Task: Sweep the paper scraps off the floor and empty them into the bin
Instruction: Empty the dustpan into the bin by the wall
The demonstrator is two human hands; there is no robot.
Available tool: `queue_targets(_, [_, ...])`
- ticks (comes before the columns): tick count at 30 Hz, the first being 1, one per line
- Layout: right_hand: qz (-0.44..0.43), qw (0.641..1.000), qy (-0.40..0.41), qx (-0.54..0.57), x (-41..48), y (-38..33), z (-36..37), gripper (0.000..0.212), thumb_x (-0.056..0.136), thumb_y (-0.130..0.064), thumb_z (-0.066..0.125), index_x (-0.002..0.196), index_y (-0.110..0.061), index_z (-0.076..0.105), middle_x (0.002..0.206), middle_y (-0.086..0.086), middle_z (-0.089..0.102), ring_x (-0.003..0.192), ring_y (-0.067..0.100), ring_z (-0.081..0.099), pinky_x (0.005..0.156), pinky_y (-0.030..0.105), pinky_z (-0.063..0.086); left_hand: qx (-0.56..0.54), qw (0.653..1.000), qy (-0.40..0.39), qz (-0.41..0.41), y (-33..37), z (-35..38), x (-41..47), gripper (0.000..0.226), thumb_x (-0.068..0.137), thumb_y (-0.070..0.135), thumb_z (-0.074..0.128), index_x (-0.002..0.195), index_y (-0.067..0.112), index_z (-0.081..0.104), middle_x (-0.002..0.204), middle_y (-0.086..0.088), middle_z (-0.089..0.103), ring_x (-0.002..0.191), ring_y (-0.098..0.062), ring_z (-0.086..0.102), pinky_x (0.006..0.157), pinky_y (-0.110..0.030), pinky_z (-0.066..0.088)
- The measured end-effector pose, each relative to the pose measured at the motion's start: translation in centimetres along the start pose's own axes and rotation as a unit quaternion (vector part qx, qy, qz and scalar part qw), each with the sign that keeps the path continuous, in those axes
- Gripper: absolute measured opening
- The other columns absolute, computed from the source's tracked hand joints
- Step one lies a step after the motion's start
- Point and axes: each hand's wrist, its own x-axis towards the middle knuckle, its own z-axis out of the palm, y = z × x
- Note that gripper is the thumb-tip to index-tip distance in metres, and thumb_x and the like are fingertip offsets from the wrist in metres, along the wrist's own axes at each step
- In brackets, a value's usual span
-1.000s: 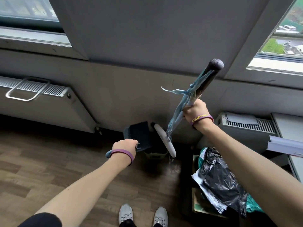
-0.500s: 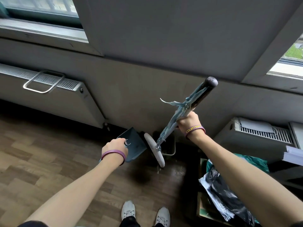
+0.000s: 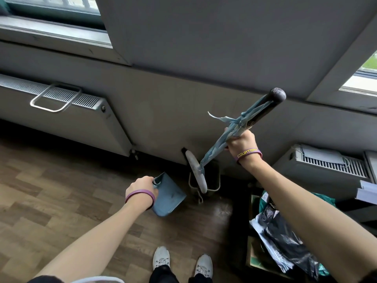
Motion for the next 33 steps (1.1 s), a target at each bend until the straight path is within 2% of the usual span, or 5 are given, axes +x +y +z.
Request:
queue_targets(16, [0.006, 0.994, 0.102, -0.026, -8.4, -2.5, -0.6, 0.03, 0.064, -0.033, 0.043, 0.074, -0.009, 0.059, 0.079, 0.014, 0.07, 0.075, 0.033, 0.068, 0.068, 0.049, 0.059, 0.012, 0.985, -0.066, 0.159, -0.9, -1.5, 0.8, 0.026, 0.084, 0.024, 0.048, 0.1, 0.017, 0.067, 0.108, -0.009, 0.068, 0.101, -0.032, 0.064, 0.08, -0.032, 0.048])
queue_targets(21, [0.04, 0.984, 0.173, -0.032, -15.2, -4.1, -0.8, 0.025, 0.082, -0.025, 0.053, 0.07, -0.003, 0.059, 0.076, 0.017, 0.07, 0.074, 0.034, 0.068, 0.069, 0.045, 0.058, 0.028, 0.97, -0.089, 0.224, -1.8, -0.8, -0.8, 0.026, 0.083, 0.025, 0.051, 0.1, 0.016, 0.068, 0.11, -0.011, 0.068, 0.104, -0.034, 0.064, 0.084, -0.034, 0.051])
queue_targets(26, [0.087, 0.987, 0.135, 0.002, -22.1, -3.0, -1.7, 0.022, 0.085, -0.016, 0.055, 0.064, -0.021, 0.05, 0.099, 0.028, 0.066, 0.093, 0.042, 0.064, 0.083, 0.054, 0.054, 0.055, 0.948, -0.131, 0.285, -1.2, 0.5, -4.6, 0.03, 0.08, 0.029, 0.052, 0.102, 0.016, 0.068, 0.11, -0.011, 0.069, 0.102, -0.033, 0.065, 0.083, -0.034, 0.052])
queue_targets(30, [0.132, 0.978, 0.158, 0.011, -27.6, -1.0, -2.5, 0.023, 0.082, -0.02, 0.05, 0.065, -0.005, 0.053, 0.069, 0.024, 0.061, 0.068, 0.039, 0.067, 0.065, 0.056, 0.057, 0.099, 0.919, -0.18, 0.336, -0.5, 2.5, -8.9, 0.037, 0.076, 0.031, 0.057, 0.108, 0.016, 0.066, 0.115, -0.01, 0.068, 0.106, -0.031, 0.064, 0.087, -0.034, 0.053])
queue_targets(33, [0.155, 0.978, 0.14, -0.012, -32.8, -0.4, -3.8, 0.02, 0.084, -0.016, 0.047, 0.072, -0.006, 0.058, 0.074, 0.019, 0.065, 0.07, 0.033, 0.065, 0.07, 0.047, 0.057, 0.146, 0.881, -0.217, 0.394, 0.0, 4.8, -12.9, 0.036, 0.075, 0.032, 0.062, 0.108, 0.017, 0.067, 0.114, -0.008, 0.068, 0.108, -0.029, 0.064, 0.087, -0.032, 0.052])
